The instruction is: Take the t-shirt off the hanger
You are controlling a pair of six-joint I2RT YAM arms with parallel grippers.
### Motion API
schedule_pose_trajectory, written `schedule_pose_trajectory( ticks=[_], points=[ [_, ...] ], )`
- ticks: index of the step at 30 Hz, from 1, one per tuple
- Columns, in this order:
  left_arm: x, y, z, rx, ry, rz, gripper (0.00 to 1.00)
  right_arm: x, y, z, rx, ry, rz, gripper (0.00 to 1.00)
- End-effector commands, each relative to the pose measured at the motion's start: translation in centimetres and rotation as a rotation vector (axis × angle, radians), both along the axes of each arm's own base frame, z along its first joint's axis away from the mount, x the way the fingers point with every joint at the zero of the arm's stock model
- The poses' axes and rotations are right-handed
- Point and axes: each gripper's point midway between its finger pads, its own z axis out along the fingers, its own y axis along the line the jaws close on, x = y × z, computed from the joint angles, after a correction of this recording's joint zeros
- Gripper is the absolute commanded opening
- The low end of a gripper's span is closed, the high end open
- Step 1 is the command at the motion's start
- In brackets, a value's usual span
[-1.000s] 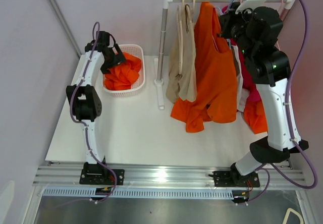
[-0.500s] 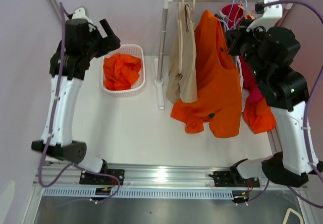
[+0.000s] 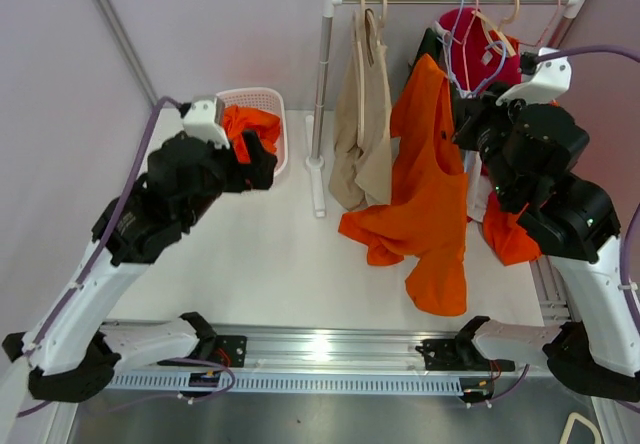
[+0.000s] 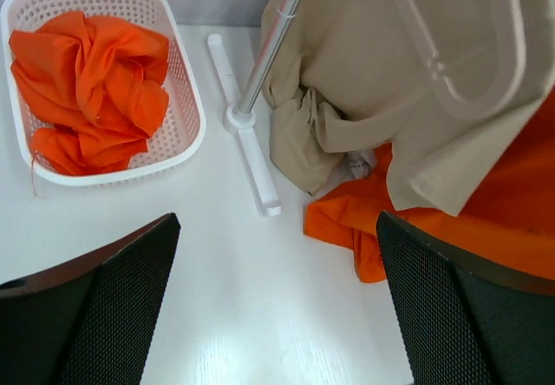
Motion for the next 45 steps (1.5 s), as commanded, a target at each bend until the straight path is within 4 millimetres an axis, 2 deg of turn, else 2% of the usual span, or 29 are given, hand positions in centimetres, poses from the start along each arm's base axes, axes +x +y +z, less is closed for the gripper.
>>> schedule_pose_trajectory(
  ticks=[1,2,6,7,8,9,10,11,12,13,15,16,17,18,19,22,25,30,35,38,42,45],
  points=[
    [-1.8,0.0,-0.5,-0.005,-0.07,-0.011,1.0,0.1,-2.3,0.0,0.116,-0.007,-0.181,0.0],
    [-2.9,-0.2,-0.2,0.003,-0.099,-0.022,1.0,0.3,-2.6,-0.4,0.136,0.007,-0.236,0.0],
    [-4.7,-2.4,-1.6,0.087,-0.12,-0.079,0.99,0.6,-2.5,-1.1,0.178,0.029,-0.347,0.0],
    [-5.2,-3.3,-1.6,0.078,-0.136,-0.108,1.0,0.5,-2.3,-1.2,0.181,0.029,-0.366,0.0],
    [-6.4,-4.7,-1.6,0.067,-0.152,-0.179,0.99,0.4,-2.1,-1.4,0.173,0.031,-0.386,0.0],
    [-7.1,-4.9,-0.9,0.061,-0.186,-0.216,1.0,0.2,-1.8,-1.5,0.187,0.023,-0.434,0.0],
    [-7.7,-5.7,-2.0,0.082,-0.194,-0.253,0.99,0.1,-1.5,-1.7,0.184,0.023,-0.446,0.0],
    [-9.1,-7.2,-1.0,0.034,-0.233,-0.319,0.99,0.0,-1.2,-1.9,0.177,0.021,-0.458,0.0],
    [-9.5,-7.2,-0.6,0.057,-0.276,-0.335,1.0,-0.3,-0.7,-2.0,0.182,0.018,-0.458,0.0],
    [-10.6,-8.4,-1.9,0.09,-0.287,-0.389,1.0,-0.2,-0.4,-2.3,0.176,0.014,-0.478,0.0],
    [-11.3,-9.2,-1.5,0.103,-0.336,-0.417,1.0,0.0,0.1,-2.5,0.182,0.012,-0.486,0.0],
    [-12.4,-10.2,-2.6,0.125,-0.352,-0.463,0.99,0.2,0.5,-2.6,0.176,0.016,-0.479,0.0],
    [-12.9,-10.5,-2.5,0.152,-0.389,-0.485,0.99,0.3,0.7,-2.5,0.184,0.014,-0.477,0.0],
    [-13.1,-10.7,-1.6,0.114,-0.419,-0.475,1.0,0.4,0.9,-2.4,0.185,0.014,-0.474,0.0],
    [-13.8,-11.2,-2.6,0.133,-0.426,-0.501,1.0,0.6,1.2,-2.3,0.183,0.014,-0.468,0.0],
    [-14.7,-12.0,-3.1,0.122,-0.438,-0.536,1.0,1.0,2.1,-1.9,0.174,0.015,-0.443,0.0],
    [-16.7,-13.2,-3.2,0.103,-0.491,-0.603,0.99,1.6,3.0,-1.8,0.164,0.021,-0.43,0.0],
    [-17.6,-14.3,-3.5,0.103,-0.506,-0.637,1.0,2.4,4.5,-2.2,0.157,0.032,-0.401,0.0],
    [-18.5,-15.2,-3.0,0.063,-0.512,-0.677,1.0,2.8,5.2,-2.5,0.152,0.037,-0.389,0.0],
    [-18.7,-15.8,-3.4,0.063,-0.501,-0.682,1.0,2.9,5.5,-2.4,0.161,0.036,-0.378,0.0],
    [-18.6,-16.8,-4.6,0.071,-0.467,-0.66,0.99,3.0,5.9,-2.2,0.168,0.034,-0.363,0.0],
    [-17.8,-17.5,-6.5,0.096,-0.418,-0.618,0.99,3.0,6.2,-2.1,0.175,0.032,-0.351,0.0]
  ],
)
